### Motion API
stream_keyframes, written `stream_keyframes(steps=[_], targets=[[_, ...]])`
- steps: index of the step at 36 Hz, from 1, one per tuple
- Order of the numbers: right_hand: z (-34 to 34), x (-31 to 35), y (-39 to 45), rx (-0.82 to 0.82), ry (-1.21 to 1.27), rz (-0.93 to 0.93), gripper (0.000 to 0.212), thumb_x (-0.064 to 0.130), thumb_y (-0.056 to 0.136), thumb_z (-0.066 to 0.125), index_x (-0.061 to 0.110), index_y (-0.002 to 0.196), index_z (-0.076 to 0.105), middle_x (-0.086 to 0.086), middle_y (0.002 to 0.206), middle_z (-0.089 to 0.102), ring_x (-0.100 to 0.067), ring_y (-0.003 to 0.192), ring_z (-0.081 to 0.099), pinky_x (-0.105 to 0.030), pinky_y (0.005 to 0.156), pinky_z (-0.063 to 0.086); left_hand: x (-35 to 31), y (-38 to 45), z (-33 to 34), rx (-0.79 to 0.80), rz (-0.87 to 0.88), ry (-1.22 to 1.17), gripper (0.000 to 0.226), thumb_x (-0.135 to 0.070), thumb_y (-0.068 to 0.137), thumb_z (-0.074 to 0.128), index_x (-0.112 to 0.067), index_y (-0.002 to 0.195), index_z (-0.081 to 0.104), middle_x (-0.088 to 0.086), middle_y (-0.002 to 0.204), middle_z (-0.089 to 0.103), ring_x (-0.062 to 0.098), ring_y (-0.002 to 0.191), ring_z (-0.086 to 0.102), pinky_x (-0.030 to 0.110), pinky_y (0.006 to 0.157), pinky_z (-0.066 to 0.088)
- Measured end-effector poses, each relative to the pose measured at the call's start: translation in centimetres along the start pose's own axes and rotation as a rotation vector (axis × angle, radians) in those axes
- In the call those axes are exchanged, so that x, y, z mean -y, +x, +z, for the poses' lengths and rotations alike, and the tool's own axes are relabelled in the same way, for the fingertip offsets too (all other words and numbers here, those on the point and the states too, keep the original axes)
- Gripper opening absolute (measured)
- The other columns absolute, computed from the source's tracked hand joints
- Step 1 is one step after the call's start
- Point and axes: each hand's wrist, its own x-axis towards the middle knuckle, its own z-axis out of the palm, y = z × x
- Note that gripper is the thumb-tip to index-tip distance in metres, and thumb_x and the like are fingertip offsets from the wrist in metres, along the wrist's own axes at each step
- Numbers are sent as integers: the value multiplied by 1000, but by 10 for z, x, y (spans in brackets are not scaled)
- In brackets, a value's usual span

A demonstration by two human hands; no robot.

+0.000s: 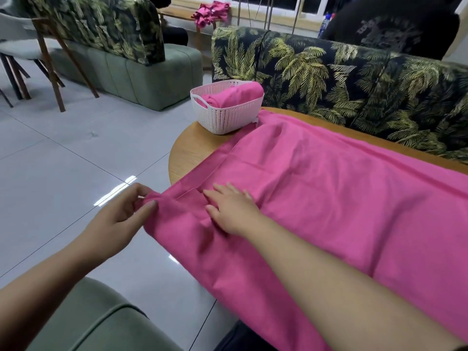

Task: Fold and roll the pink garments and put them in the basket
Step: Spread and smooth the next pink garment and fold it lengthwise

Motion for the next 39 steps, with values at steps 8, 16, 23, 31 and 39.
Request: stream_keyframes(steps=[8,16,23,31,39], targets=[[-4,-6,4,-12,6,-24,49,37,100,38,28,148,33,2,159,20,-23,147,14,-50,118,12,36,-4,-20,73,-271,219,17,-26,95,53,-39,84,53,1,66,68,14,56,54,33,63,41],[-13,-31,21,-182,58,-24,34,22,99,43,15,130,54,-5,134,52,-26,122,46,-41,105,38,37,24,11,158,-364,222,20,-37,88,61,-31,103,50,-10,80,73,9,78,67,28,75,49],[-25,-30,47,-92,-69,-167,51,-1,96,34,22,141,43,4,151,36,-23,129,37,-38,107,36,35,41,37,76,-314,252,27,-28,85,70,-31,100,49,-9,91,68,9,87,65,34,79,52],[-35,-21,76,-44,-235,-296,40,-2,95,39,15,129,48,-3,134,45,-26,118,45,-41,96,43,41,33,43,52,-222,228,18,-26,89,66,-33,94,51,-19,82,65,2,77,61,26,75,48],[-49,-25,87,-106,-182,-278,19,23,101,40,12,112,51,-8,119,51,-29,105,56,-38,73,42,21,29,43,-193,-98,63,7,-46,81,43,-48,87,45,-8,85,55,6,58,47,22,52,36]])
